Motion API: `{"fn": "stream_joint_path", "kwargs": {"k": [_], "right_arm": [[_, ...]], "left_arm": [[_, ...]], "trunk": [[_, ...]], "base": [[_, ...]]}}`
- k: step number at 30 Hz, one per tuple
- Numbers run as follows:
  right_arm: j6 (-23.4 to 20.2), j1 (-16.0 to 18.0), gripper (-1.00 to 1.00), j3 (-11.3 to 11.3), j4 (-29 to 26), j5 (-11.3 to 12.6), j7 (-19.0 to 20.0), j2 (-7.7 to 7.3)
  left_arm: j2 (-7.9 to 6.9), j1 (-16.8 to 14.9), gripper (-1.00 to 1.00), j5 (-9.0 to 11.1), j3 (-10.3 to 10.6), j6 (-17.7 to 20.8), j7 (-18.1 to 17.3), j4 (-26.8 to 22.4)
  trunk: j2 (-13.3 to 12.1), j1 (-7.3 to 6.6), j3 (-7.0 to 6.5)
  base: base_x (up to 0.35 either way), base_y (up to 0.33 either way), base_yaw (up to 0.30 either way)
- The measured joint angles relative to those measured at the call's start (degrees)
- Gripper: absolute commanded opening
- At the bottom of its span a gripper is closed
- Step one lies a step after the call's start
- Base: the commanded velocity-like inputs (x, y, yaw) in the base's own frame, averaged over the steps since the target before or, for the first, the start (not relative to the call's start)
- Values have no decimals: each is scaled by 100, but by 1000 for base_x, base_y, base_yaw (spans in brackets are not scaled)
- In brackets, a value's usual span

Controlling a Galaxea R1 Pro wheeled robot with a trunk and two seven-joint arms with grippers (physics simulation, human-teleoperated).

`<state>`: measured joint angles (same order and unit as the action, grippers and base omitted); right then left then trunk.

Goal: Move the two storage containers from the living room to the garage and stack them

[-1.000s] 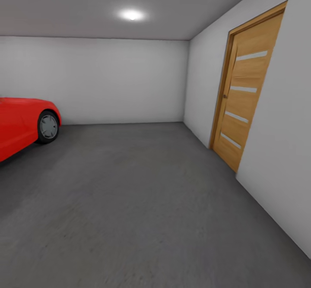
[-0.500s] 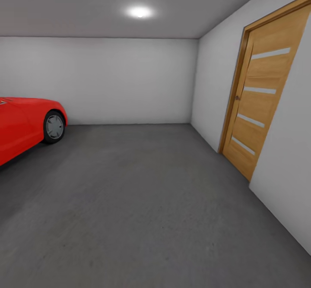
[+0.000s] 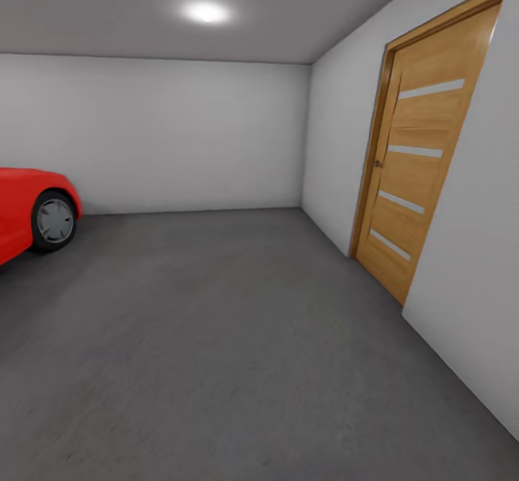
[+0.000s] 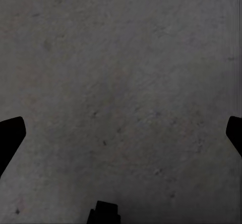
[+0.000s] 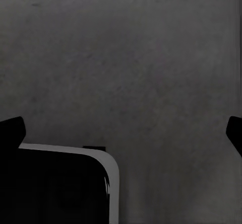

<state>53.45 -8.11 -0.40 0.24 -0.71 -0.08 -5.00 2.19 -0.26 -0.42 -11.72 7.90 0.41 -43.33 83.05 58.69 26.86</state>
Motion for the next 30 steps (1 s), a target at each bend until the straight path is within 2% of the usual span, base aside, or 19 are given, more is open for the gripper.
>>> {"fn": "stream_joint_path", "kwargs": {"k": [8,12,17,30], "right_arm": [[-9,0,100,0,0,-1,0,0],[-9,0,100,1,0,-6,0,0],[-2,0,100,0,0,-6,0,0],[0,0,100,0,0,-2,0,0]], "left_arm": [[2,0,100,-3,-2,-13,6,2],[-1,0,100,1,-6,-30,4,1],[-2,-1,100,2,-4,-19,0,1],[-4,-1,100,2,0,5,0,-3]], "trunk": [[0,0,0],[0,2,0],[0,1,0],[0,0,0]], "base": [[320,0,-11],[122,0,-57],[189,0,-238],[318,0,-274]]}}
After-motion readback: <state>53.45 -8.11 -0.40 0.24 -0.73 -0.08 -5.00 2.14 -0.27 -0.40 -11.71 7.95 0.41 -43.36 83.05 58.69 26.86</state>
